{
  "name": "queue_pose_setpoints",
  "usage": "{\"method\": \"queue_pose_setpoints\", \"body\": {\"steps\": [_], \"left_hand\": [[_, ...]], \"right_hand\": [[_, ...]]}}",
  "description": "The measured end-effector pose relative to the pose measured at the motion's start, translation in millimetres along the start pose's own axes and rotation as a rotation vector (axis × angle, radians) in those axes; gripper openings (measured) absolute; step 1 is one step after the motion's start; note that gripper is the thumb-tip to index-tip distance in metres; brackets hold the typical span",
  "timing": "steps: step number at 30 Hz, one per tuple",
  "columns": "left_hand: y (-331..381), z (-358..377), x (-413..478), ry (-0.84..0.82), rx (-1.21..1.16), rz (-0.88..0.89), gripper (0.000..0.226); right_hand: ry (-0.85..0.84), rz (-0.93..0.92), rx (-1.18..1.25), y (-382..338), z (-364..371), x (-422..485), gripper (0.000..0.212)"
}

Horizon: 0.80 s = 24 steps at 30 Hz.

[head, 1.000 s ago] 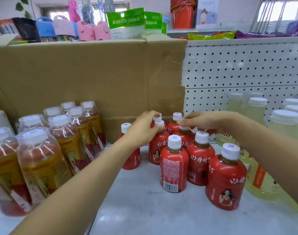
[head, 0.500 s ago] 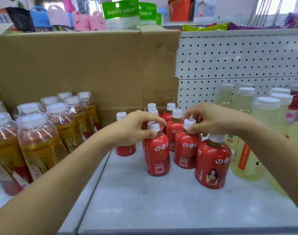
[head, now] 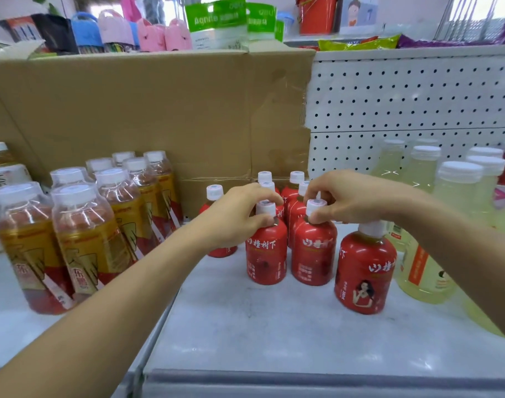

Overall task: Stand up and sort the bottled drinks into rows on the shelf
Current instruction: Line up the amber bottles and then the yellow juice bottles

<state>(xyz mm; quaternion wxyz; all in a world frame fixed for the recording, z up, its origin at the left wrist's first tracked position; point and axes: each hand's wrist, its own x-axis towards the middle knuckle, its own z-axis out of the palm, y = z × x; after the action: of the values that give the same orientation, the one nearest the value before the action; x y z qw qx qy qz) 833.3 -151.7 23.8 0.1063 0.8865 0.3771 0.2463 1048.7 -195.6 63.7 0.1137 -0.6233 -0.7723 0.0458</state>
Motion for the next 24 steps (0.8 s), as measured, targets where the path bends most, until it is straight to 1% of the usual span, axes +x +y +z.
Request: {"method": "queue_pose_setpoints", "body": {"steps": [3, 4, 7, 9, 11, 16, 24], "left_hand": [[-2, -1, 1, -0.046, -0.096, 0.014, 0.035], [-2, -1, 1, -0.054, -0.107, 0.008, 0.037], [2, 4, 3, 0.003, -0.097, -0.015, 0.03], [4, 8, 4, 0.078, -0.01, -0.031, 0.035], [5, 9, 5, 0.118, 0.05, -0.027, 0.033], [2, 7, 7, 0.106, 0.013, 0.012, 0.032], [-4, 19, 8, 0.196, -0.012, 0.063, 0.032]], "right_hand": [[0.052, 0.027, -0.108, 1, 4, 1, 0.05], [0.074, 0.035, -0.146, 0, 6, 1, 0.052], [0.086, 0.023, -0.14, 0, 7, -3, 0.048], [0.053, -0.013, -0.067, 2, 5, -5, 0.037], [0.026, -0.041, -0.029, 3, 3, -7, 0.027], [0.063, -0.023, -0.032, 5, 8, -3, 0.032], [0.134, -0.036, -0.007, 5, 14, -1, 0.033]]}}
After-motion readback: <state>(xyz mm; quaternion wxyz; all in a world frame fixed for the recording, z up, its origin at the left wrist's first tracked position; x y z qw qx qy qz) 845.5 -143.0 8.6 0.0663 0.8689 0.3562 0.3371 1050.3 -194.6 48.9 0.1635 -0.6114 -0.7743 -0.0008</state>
